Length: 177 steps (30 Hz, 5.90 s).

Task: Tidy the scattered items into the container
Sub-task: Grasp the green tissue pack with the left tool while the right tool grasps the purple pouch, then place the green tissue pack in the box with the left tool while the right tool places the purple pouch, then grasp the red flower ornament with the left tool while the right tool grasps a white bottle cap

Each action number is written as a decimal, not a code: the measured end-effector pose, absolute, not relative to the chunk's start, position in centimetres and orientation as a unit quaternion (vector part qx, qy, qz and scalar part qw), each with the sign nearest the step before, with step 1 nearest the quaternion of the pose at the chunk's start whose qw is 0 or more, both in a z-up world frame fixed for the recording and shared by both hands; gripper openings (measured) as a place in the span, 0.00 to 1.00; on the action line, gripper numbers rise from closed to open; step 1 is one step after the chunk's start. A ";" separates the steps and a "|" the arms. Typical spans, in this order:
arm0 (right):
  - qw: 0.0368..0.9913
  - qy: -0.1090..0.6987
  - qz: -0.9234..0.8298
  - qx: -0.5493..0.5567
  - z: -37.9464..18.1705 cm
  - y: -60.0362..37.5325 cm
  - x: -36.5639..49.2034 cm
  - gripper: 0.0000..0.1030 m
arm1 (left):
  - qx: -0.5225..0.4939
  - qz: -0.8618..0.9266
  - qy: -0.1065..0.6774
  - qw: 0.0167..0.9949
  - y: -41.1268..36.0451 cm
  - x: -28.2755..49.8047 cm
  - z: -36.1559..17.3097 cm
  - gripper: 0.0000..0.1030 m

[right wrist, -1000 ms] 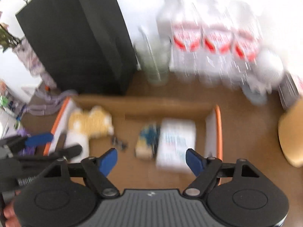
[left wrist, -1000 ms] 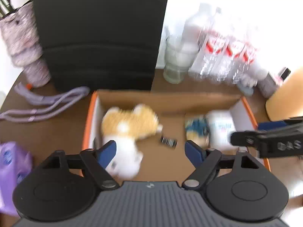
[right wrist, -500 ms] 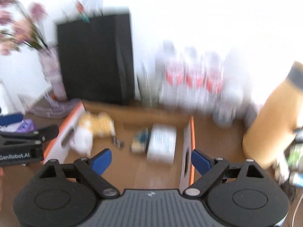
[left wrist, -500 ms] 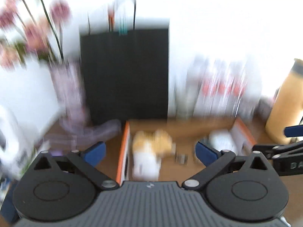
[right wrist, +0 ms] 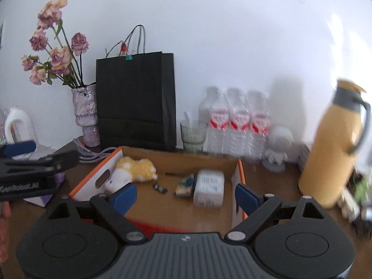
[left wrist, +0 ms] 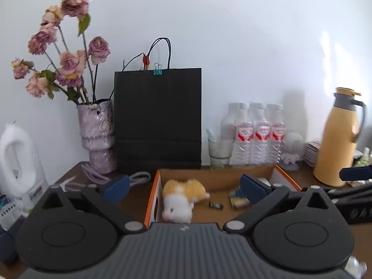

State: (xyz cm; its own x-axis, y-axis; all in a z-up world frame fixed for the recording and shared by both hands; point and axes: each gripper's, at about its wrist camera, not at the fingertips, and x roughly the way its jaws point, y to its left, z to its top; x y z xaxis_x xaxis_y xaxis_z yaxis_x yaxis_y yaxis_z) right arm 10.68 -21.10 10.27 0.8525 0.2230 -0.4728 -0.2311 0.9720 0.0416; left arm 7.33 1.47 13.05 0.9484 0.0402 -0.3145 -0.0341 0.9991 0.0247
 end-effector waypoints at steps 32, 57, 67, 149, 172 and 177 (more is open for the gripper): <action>0.932 0.318 0.171 0.024 1.2 -22.5 5.4 0.05 | 0.063 -0.125 0.322 0.936 2.7 1.1 1.3 0.75; 0.879 0.384 0.281 -0.037 2.9 -24.8 -5.5 0.10 | 0.036 -0.072 0.329 0.941 3.3 -1.7 1.6 0.63; 0.878 0.412 0.241 -0.016 0.4 -23.0 -5.3 0.60 | 0.056 -0.082 0.345 0.933 3.2 -1.2 1.0 0.75; 0.842 0.529 0.095 0.047 4.7 -23.6 30.3 0.53 | -0.068 -0.016 0.415 0.907 2.1 25.2 8.2 0.94; 0.970 0.201 0.137 0.016 7.9 -24.7 13.0 0.76 | 0.022 0.016 0.126 0.992 1.1 7.2 7.6 0.99; 0.978 0.151 0.145 -0.024 4.3 -24.6 6.8 0.82 | 0.054 -0.064 0.161 0.983 -0.8 4.8 4.1 0.99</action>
State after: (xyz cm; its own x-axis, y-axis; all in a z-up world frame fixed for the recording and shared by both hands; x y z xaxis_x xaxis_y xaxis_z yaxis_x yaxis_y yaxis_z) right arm 6.76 -24.63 4.25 0.9123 0.2765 -0.3021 -0.2909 0.9568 -0.0028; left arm 4.82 -0.81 4.15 0.9398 -0.1088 -0.3240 0.1438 0.9859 0.0861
